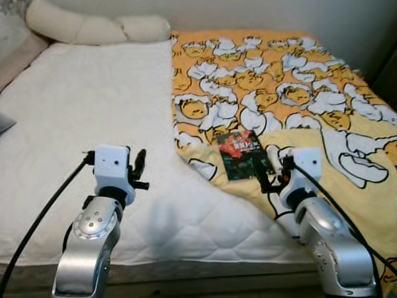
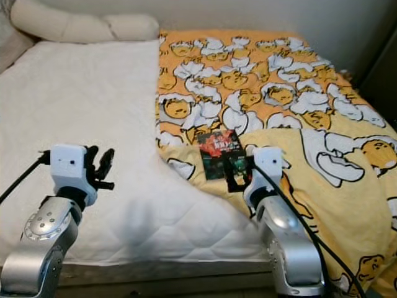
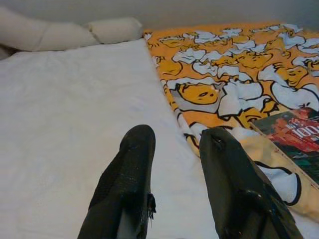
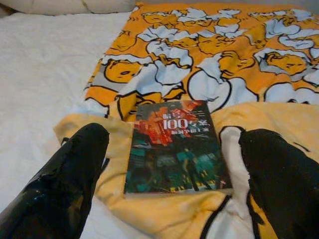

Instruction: Clean up the room

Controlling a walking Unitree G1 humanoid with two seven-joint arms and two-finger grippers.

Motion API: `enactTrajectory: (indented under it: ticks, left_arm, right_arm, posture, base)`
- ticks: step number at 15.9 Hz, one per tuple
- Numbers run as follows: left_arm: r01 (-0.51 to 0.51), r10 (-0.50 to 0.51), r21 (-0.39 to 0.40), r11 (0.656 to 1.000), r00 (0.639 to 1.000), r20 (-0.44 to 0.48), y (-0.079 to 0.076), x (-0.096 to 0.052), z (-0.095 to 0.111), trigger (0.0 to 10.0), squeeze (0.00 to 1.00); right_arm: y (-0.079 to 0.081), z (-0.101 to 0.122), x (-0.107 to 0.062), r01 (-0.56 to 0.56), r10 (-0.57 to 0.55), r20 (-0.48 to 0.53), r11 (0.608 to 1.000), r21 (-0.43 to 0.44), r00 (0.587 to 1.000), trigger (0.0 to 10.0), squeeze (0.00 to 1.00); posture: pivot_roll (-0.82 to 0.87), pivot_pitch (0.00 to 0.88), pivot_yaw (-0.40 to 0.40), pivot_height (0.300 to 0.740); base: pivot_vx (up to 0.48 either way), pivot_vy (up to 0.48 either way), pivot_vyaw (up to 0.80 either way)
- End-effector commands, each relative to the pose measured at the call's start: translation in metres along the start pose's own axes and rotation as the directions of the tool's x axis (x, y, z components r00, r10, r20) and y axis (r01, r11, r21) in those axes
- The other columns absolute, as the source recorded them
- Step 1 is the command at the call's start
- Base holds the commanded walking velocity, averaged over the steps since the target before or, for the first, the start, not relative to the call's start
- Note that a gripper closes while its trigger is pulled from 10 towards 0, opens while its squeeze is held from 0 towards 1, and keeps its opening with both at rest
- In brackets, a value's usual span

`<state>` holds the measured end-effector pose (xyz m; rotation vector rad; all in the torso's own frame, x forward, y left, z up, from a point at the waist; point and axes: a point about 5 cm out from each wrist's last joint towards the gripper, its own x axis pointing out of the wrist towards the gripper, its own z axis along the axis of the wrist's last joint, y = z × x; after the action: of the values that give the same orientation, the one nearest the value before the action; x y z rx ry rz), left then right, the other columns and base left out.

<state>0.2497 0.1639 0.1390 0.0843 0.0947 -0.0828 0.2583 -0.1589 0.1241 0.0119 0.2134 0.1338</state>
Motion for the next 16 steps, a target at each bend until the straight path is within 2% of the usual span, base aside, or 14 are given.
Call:
enactTrajectory:
  ticks: [1, 5, 9, 12, 15, 16]
  left_arm:
    - [0.012, -0.012, 0.000, 1.000, 1.000, 0.001, -0.0027, 0.0001, 0.0014, 10.0, 0.00]
    - [0.023, -0.023, 0.016, 1.000, 1.000, 0.017, -0.0036, 0.0030, 0.0048, 10.0, 0.00]
    - [0.024, -0.024, 0.001, 1.000, 1.000, 0.008, -0.0054, 0.0046, 0.0043, 10.0, 0.00]
    - [0.028, -0.028, 0.000, 1.000, 1.000, 0.005, -0.0061, 0.0040, 0.0038, 10.0, 0.00]
    - [0.028, -0.028, 0.001, 1.000, 1.000, 0.002, -0.0058, 0.0037, 0.0033, 10.0, 0.00]
    - [0.026, -0.026, 0.001, 1.000, 1.000, 0.002, -0.0054, 0.0036, 0.0034, 10.0, 0.00]
  right_arm:
    - [-0.0056, -0.0018, 0.0001, 0.020, -0.020, -0.012, 1.000, -0.002, 1.000, 10.0, 0.00]
    - [-0.0035, -0.0020, -0.0006, 0.019, -0.019, -0.010, 1.000, 0.000, 1.000, 10.0, 0.00]
    - [-0.0051, -0.0058, -0.0018, 0.039, -0.038, -0.031, 0.999, 0.018, 0.999, 10.0, 0.00]
    - [-0.0056, -0.0045, -0.0015, 0.036, -0.036, -0.023, 0.999, 0.006, 0.999, 10.0, 0.00]
    - [-0.0023, -0.0047, -0.0004, 0.000, -0.002, -0.033, 0.999, -0.041, 0.999, 10.0, 0.00]
    - [-0.0008, -0.0048, 0.0004, -0.011, 0.009, -0.038, 0.998, -0.062, 0.999, 10.0, 0.00]
  posture:
    - [-0.08, 0.000, -0.005, 0.740]
    - [-0.08, 0.000, -0.001, 0.740]
    - [-0.08, 0.000, 0.003, 0.740]
    - [-0.08, 0.000, 0.003, 0.740]
    - [-0.08, 0.000, -0.001, 0.740]
    - [-0.08, 0.000, -0.001, 0.740]
  base:
    - [0.000, 0.000, 0.00]
    - [0.000, 0.000, 0.00]
    - [0.306, 0.000, -0.74]
    - [0.306, 0.000, 0.00]
    - [0.309, 0.000, 0.00]
    - [0.307, 0.000, 0.80]
